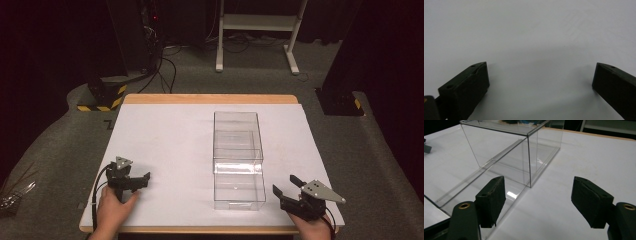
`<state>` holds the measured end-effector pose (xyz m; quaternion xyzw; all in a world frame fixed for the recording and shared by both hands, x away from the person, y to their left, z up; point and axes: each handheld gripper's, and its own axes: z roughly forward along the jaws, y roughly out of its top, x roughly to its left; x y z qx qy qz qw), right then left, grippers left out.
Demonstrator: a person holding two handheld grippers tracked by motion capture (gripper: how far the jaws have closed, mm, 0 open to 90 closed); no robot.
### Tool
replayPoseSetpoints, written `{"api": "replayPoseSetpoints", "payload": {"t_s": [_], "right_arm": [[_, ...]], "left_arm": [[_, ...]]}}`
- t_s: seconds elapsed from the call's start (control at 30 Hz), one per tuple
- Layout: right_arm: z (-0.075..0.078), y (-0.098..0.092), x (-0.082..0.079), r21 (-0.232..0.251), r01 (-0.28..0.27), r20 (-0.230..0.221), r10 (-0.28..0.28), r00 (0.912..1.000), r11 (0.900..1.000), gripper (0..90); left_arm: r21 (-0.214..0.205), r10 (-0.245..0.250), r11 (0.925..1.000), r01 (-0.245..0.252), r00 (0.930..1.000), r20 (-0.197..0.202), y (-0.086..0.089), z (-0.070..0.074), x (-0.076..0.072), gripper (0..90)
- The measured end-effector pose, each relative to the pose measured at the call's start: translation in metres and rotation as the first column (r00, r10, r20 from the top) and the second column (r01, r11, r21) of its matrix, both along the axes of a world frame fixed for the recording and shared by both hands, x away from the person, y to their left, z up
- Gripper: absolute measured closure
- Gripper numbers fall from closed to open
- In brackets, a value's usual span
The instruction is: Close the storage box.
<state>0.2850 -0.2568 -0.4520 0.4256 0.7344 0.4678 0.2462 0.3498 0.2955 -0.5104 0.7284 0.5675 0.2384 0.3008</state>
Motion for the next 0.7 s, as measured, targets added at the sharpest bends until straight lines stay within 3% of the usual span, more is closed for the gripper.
{"api": "replayPoseSetpoints", "payload": {"t_s": [0.7], "right_arm": [[0.014, 0.016, -0.017, 0.039, -0.073, 0.038, 0.072, 0.9967, 0.9965, 27.5]], "left_arm": [[0.0, 0.0, 1.0, 0.0, 1.0, 0.0, 0.0, 0.0, 0.0, 1.1]]}}
